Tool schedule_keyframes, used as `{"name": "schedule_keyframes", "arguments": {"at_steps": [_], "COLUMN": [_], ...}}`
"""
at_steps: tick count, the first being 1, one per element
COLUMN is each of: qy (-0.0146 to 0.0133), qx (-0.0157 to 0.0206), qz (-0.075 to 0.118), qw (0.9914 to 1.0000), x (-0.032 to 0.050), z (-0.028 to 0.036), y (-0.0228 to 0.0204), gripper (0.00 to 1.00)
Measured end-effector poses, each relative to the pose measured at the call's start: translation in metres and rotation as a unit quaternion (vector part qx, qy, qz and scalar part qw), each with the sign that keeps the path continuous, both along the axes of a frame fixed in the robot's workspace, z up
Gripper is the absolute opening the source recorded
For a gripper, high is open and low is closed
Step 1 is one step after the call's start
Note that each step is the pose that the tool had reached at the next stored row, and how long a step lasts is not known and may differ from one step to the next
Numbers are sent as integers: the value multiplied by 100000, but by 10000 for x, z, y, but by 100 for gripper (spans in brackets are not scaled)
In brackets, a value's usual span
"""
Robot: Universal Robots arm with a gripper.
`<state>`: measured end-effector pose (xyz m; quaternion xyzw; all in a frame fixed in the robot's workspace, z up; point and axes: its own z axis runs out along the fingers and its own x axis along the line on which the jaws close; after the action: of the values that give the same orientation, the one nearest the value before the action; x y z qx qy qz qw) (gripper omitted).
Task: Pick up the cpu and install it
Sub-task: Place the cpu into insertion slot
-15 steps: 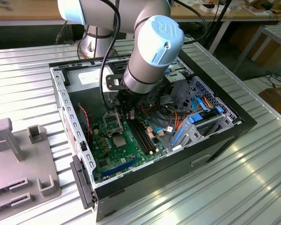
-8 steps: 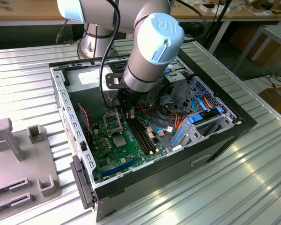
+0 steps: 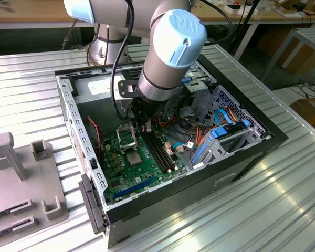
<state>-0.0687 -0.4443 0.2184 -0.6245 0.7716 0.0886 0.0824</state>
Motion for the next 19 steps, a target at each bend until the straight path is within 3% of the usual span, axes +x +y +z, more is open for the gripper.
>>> {"name": "schedule_keyframes", "arguments": {"at_steps": [13,15,17,19], "qy": [-4,-1,-3,1], "qx": [-789,-1145,-2070,-2642], "qz": [-2,-9,-1,0], "qw": [99997,99993,99979,99965], "x": [-3,-5,-6,-6], "z": [101,108,109,115], "y": [5,5,5,5], "gripper": [11,11,11,11]}}
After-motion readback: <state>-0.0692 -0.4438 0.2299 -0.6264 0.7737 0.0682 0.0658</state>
